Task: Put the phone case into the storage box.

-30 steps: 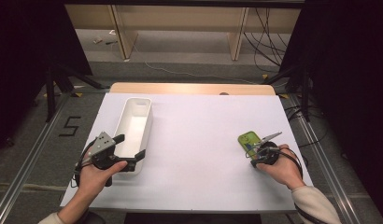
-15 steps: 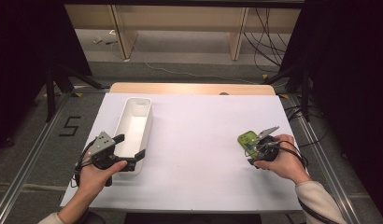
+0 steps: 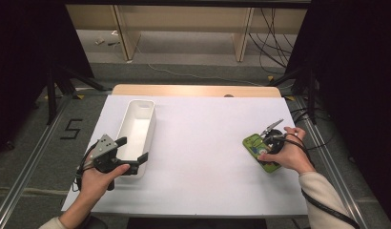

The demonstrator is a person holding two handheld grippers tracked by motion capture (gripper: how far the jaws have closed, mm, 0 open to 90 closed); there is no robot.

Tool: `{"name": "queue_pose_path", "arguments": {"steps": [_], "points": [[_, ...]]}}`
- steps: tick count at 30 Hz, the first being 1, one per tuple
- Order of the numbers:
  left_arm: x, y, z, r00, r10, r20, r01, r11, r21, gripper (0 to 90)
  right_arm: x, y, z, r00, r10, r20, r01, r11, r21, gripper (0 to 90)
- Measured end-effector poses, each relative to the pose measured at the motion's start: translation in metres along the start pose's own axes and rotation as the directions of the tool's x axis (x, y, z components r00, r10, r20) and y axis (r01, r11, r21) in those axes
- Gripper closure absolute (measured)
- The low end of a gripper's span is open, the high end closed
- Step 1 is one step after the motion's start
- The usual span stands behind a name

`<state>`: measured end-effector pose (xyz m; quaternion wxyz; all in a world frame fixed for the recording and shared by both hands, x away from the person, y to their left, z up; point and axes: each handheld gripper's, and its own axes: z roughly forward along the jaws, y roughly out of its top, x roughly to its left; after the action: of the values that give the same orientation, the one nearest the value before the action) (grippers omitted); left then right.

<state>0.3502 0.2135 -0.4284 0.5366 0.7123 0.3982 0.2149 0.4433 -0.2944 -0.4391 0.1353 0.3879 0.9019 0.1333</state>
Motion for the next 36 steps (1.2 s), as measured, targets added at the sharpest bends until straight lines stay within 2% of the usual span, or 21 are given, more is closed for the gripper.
{"name": "queue_pose_path", "arguments": {"steps": [11, 18, 36], "points": [[0.0, 0.0, 0.0, 1.0, 0.001, 0.002, -0.001, 1.0, -0.001, 0.0, -0.004, 0.004, 0.013, 0.9999, 0.017, 0.0, -0.017, 0.998, 0.066, 8.7], [-0.001, 0.0, 0.0, 1.0, 0.001, 0.003, -0.001, 1.0, -0.001, 0.0, -0.004, 0.008, 0.018, 1.0, 0.009, -0.004, -0.008, 0.996, 0.084, 8.8], [-0.002, 0.0, 0.0, 1.0, 0.001, 0.007, -0.001, 1.0, -0.002, 0.0, -0.008, 0.016, 0.026, 0.9987, 0.05, -0.009, -0.048, 0.984, 0.171, 10.3]]}}
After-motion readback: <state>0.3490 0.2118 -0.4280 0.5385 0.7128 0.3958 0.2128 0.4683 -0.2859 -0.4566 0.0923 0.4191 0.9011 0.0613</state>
